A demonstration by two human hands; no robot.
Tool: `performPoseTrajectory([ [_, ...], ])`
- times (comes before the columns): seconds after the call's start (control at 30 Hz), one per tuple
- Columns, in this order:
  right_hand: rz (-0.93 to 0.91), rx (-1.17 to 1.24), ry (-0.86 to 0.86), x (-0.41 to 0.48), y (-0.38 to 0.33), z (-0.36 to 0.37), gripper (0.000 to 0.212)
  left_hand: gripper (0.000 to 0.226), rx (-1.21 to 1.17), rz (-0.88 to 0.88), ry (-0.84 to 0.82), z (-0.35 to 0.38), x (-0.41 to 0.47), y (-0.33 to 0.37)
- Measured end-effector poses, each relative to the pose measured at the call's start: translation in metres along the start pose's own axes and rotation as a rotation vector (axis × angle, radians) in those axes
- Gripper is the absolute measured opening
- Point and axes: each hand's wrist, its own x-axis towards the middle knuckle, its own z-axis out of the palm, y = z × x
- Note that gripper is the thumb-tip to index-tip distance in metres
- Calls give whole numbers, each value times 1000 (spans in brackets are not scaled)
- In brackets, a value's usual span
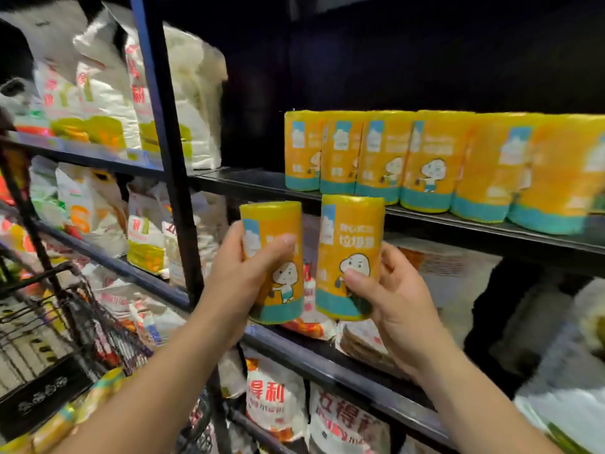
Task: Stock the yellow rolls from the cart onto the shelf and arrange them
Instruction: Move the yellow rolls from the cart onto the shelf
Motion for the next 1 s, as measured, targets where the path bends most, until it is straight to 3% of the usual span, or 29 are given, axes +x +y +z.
performPoseTrajectory([
  [0.13, -71, -32, 81, -35, -37, -57, 102, 42, -15, 53, -109, 74, -19, 10],
  [0.23, -122, -63, 128, -64, -63, -97, 100, 52, -33, 74, -181, 124, -31, 22],
  [0.4, -195, -139, 212, -104, -108, -154, 72, 47, -6, 144, -310, 196, -47, 44],
  [0.83, -301, -344, 422, -146, -196, -234, 86, 46, 251, 326, -500, 322, -39, 103],
  [1.0, -300, -438, 489, -133, -214, -256, 79, 50, 341, 332, -521, 349, -18, 125],
])
